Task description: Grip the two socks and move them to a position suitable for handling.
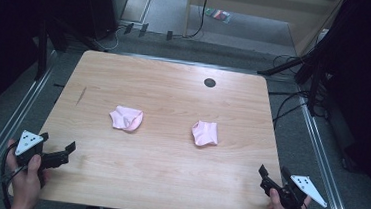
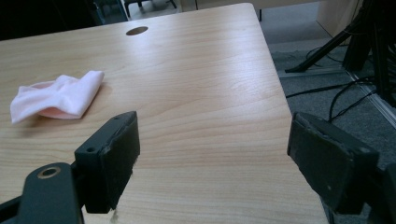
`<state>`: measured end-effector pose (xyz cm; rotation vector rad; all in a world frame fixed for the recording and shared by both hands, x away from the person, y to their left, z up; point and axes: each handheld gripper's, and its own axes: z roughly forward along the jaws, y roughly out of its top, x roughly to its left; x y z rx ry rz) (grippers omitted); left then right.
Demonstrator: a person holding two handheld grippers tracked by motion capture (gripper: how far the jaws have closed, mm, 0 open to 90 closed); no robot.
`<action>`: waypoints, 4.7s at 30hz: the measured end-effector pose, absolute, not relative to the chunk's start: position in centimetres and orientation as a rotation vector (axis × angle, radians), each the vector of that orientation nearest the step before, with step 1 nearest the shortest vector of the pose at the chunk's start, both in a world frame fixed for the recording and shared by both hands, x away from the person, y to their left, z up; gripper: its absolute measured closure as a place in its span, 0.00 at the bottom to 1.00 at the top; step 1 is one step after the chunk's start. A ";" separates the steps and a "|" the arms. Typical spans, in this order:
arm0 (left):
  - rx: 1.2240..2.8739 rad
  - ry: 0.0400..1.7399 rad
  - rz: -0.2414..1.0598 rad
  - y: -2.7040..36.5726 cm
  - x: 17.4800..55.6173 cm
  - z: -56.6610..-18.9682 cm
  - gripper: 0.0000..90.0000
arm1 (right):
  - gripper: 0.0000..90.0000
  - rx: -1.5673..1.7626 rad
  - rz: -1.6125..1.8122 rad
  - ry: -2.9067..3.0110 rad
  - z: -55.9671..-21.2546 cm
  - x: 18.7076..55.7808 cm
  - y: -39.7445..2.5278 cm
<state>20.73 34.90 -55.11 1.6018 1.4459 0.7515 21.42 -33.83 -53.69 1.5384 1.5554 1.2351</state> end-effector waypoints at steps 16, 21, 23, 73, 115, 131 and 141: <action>1.594 1.450 0.729 35.0 20.8 -55.1 0.00 | 0.19 1.446 1.271 1.634 -51.8 21.8 -29.6; 1.594 1.453 0.724 35.1 20.8 -55.1 0.00 | 0.19 1.440 1.270 1.654 -51.8 21.8 -28.9; 1.595 1.452 0.725 35.1 20.8 -55.1 0.00 | 0.19 1.448 1.264 1.656 -51.8 21.8 -28.8; 1.604 1.480 0.736 35.0 21.2 -55.1 0.00 | 0.49 1.388 1.200 1.802 -51.9 23.1 -25.9; 1.690 1.349 0.651 27.6 22.2 -52.8 0.00 | 0.45 1.419 0.923 2.092 -54.4 35.0 -15.3; 1.668 1.288 0.614 23.7 23.2 -50.5 0.00 | 0.94 1.466 1.061 2.109 -54.2 34.8 -16.4; 1.674 1.240 0.579 20.4 24.1 -50.0 0.00 | 0.95 1.385 1.209 2.074 -50.7 31.9 -15.8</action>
